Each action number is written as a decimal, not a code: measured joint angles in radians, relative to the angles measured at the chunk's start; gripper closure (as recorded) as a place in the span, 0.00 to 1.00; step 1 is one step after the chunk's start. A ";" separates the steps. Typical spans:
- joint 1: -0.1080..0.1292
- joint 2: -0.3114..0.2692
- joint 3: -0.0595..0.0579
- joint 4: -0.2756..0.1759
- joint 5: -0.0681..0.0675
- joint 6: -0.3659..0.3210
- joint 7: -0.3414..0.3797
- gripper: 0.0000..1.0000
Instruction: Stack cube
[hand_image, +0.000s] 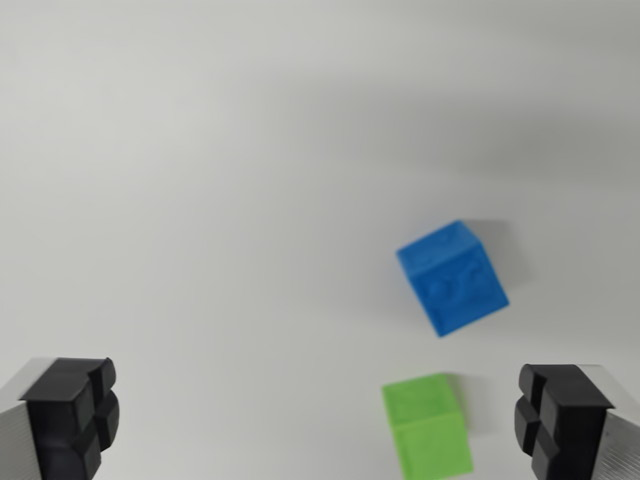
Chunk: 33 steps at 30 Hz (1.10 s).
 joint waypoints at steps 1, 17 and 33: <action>-0.003 0.000 -0.001 -0.006 0.001 0.006 -0.013 0.00; -0.059 0.000 -0.012 -0.103 0.014 0.110 -0.256 0.00; -0.133 0.033 -0.021 -0.186 0.035 0.226 -0.551 0.00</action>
